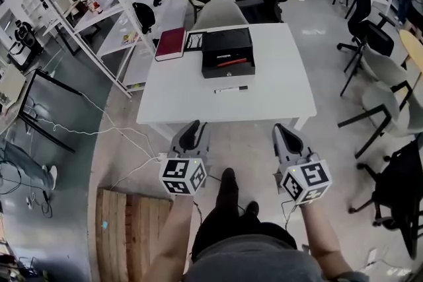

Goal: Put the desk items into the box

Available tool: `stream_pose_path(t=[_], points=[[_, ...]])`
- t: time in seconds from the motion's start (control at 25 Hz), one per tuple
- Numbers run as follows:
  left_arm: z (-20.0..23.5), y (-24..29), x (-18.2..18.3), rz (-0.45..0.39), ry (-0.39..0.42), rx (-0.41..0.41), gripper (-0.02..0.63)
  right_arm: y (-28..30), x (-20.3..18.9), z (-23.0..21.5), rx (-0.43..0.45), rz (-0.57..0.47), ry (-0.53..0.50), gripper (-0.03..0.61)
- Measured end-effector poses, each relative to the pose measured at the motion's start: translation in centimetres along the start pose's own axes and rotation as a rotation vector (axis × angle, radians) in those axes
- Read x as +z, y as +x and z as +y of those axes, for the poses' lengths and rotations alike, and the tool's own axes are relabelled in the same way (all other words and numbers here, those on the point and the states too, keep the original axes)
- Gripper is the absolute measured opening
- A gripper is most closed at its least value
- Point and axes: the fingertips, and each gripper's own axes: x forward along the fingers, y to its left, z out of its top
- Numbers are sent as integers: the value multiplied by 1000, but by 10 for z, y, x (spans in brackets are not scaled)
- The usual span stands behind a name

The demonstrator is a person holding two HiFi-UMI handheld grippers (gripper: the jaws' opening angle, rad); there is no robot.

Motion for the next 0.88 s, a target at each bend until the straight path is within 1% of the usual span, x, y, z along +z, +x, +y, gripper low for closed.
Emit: stream_pose_path(t=[0.2,0.52,0.88], points=[[12,22,-5,17,4,-17,121,17,-3,-8,-18,12,0,5],[34,70,-15,52,8,-64,161,57,-1,-27,-50,23,2,5],[57,130,-24,95,32,-133,173,112,-2,-50,-105,41,19,5]])
